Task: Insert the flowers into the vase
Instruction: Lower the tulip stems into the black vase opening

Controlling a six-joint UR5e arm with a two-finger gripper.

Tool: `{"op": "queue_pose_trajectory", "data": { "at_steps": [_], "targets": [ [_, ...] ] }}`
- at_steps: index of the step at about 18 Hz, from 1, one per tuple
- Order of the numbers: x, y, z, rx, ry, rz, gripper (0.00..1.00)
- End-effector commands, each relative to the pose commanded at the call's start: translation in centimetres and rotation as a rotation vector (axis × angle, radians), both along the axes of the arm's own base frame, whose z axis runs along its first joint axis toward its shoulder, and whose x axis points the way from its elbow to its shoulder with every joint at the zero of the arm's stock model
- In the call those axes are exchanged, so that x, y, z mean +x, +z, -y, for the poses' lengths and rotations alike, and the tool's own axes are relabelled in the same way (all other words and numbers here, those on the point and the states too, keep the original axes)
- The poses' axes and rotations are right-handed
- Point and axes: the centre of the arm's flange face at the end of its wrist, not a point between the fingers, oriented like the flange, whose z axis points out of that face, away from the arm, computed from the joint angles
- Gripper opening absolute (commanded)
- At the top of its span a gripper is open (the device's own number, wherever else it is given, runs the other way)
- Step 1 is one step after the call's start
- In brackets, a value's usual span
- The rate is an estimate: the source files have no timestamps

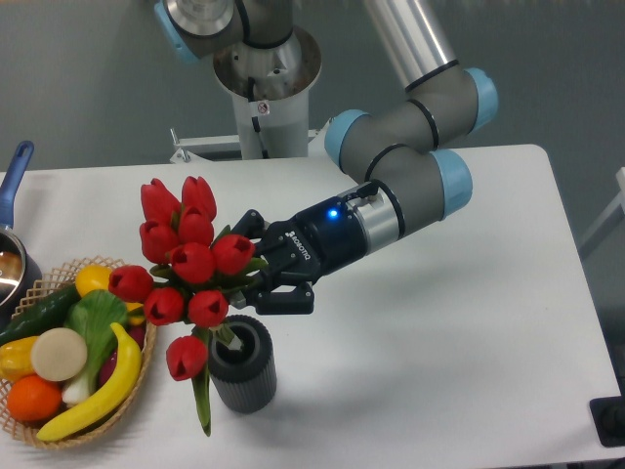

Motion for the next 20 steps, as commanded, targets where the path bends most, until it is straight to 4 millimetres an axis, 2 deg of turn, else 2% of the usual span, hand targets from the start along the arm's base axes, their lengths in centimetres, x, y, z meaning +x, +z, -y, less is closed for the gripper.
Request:
{"op": "queue_pose_trajectory", "data": {
  "at_steps": [5,9,12,16,20],
  "targets": [
    [-0.3,-2.1,-0.1,-0.005,0.004,0.008,0.33],
    [0.3,-5.0,0.6,-0.017,0.014,0.021,0.33],
    [0.3,-5.9,0.7,-0.025,0.016,0.03,0.33],
    [-0.3,-8.2,0.7,-0.03,0.023,0.038,0.34],
    [-1.3,-9.5,1.2,-0.041,0.039,0.053,0.34]
  ]
}}
